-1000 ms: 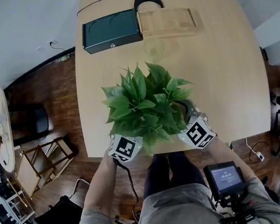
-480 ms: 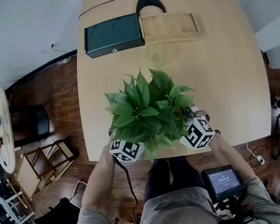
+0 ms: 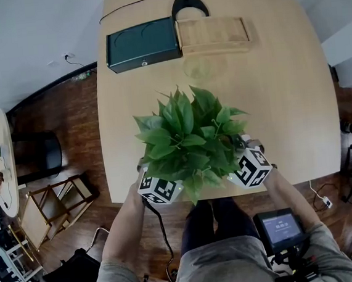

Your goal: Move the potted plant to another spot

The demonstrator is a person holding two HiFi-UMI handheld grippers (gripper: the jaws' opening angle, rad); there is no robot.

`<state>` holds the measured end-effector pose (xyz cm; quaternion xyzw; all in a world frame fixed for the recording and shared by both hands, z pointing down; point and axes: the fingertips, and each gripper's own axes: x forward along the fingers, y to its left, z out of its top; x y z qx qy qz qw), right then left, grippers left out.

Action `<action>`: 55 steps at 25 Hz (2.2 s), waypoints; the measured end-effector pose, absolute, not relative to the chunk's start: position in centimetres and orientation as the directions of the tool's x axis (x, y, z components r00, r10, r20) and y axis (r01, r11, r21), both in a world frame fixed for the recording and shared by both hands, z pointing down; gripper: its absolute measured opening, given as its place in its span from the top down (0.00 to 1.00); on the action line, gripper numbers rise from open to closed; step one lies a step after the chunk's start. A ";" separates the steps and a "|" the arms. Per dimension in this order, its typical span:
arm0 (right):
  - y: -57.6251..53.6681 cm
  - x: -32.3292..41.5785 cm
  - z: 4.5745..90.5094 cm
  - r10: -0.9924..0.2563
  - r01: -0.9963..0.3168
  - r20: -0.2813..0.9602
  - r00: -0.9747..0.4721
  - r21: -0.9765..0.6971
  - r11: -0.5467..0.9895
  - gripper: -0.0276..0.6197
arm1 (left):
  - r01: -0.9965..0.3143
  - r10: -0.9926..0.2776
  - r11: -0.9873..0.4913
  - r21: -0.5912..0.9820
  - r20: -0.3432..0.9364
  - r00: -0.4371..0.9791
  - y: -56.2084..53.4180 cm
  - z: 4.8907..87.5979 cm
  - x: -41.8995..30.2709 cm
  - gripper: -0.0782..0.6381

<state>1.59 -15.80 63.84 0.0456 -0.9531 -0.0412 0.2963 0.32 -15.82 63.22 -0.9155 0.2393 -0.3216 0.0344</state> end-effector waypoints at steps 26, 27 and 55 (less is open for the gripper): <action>-16.0 2.1 48.3 -0.167 -0.044 0.482 -0.860 0.255 0.966 0.31 | -0.417 -0.546 -0.837 -0.355 0.484 0.683 -15.8 48.4 0.8 0.32; -16.0 2.0 47.5 -0.167 -0.042 0.472 -0.866 0.263 0.964 0.31 | -0.419 -0.554 -0.831 -0.366 0.477 0.682 -15.7 47.7 0.7 0.32; -14.8 -5.3 44.6 0.042 0.189 0.437 -0.898 0.299 0.935 0.31 | -0.585 -0.719 -0.694 -0.420 0.445 0.533 -14.2 43.6 -5.9 0.32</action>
